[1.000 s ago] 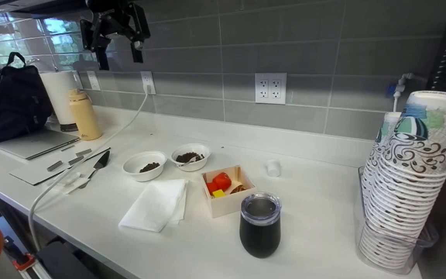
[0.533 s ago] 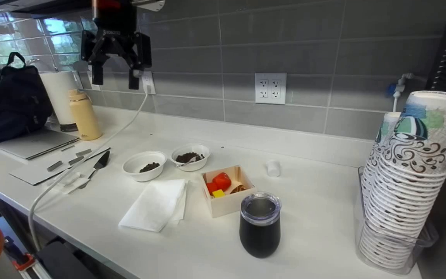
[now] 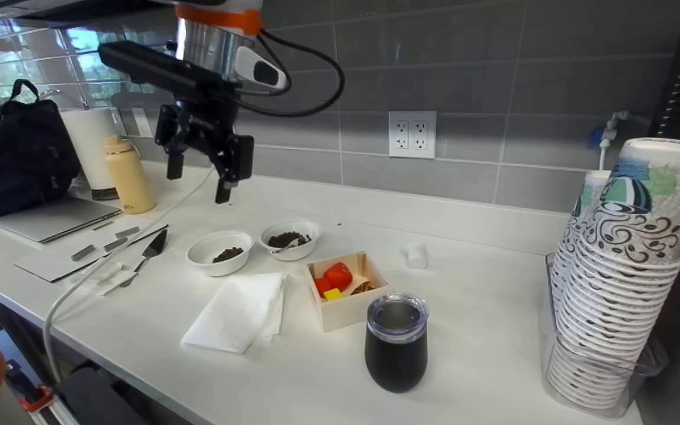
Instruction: Unfold the wipe on the table
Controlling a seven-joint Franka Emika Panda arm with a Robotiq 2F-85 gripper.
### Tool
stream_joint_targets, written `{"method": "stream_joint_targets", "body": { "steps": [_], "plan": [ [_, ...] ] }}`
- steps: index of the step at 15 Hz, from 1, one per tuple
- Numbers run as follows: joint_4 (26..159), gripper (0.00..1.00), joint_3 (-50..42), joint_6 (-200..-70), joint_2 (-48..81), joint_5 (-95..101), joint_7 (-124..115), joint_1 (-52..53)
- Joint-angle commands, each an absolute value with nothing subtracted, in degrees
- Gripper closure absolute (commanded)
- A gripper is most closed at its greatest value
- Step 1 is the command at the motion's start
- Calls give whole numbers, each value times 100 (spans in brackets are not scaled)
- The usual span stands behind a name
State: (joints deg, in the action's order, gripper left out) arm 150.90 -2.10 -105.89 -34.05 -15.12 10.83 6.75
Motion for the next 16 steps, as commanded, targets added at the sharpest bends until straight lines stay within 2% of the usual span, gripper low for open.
{"method": "stream_joint_targets", "body": {
  "steps": [1, 7, 16],
  "plan": [
    [15764, 0, -254, -11742, -3390, -1655, 1474, 636],
    [15854, 0, -684, -12947, -2413, -2061, 2554, 973],
    [15677, 0, -609, -13504, -998, -3160, 3971, 1220]
  ]
}}
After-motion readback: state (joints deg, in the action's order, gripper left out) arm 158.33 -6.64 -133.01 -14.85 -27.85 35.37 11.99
